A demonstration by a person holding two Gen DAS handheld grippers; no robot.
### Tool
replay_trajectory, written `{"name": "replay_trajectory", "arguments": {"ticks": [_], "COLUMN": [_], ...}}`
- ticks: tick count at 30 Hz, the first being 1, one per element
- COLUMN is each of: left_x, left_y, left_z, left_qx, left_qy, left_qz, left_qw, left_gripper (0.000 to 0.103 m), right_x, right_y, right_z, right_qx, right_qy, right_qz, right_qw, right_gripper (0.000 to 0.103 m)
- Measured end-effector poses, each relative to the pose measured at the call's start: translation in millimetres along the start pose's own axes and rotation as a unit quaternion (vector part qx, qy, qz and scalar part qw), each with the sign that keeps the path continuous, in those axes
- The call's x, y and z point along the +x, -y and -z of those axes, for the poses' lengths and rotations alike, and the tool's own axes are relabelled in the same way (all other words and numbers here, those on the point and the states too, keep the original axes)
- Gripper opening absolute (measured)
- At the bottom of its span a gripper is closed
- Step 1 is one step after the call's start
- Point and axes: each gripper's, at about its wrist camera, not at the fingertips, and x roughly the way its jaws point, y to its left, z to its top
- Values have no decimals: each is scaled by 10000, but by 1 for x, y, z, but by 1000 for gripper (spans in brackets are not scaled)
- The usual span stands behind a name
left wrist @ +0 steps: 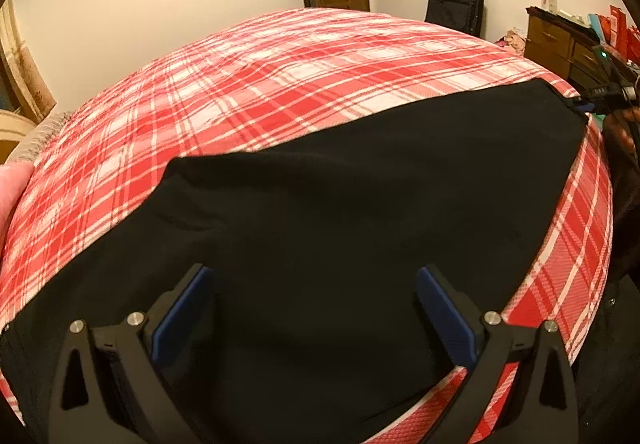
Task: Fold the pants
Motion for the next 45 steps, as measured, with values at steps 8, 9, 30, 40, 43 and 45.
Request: {"name": "replay_trajectory", "arguments": {"ticks": [8,9,30,40,43,45], "left_x": [3,2,-13,-1,12,22], "left_y": [-3,-4,-21,-8,7,18], "left_z": [6,5,-8,-25,-36,-43], "left_qx": [-204,-229,-1344,-1538,-1549,-1516], "left_qy": [-53,-47,215,192,79,-54], "left_qz": [129,152,1497,2006,2255,2366], "left_qw": [9997,9996,9793,9673,9618,9597], "left_gripper": [103,103,102,96,92,88], "right_x": [3,3,-33,13,-4,-7], "right_y": [-16,-14,-346,-328,-295,-279], "right_z": [4,3,81,107,99,96], "right_qx": [-327,-255,-3370,-3026,-2679,-2402], "right_qy": [-65,-55,511,-309,7,180], "right_qz": [-65,-124,-1350,-2146,-2366,-2409], "right_qw": [9994,9996,9304,9281,9339,9402], "right_gripper": [34,29,14,54,54,54]}}
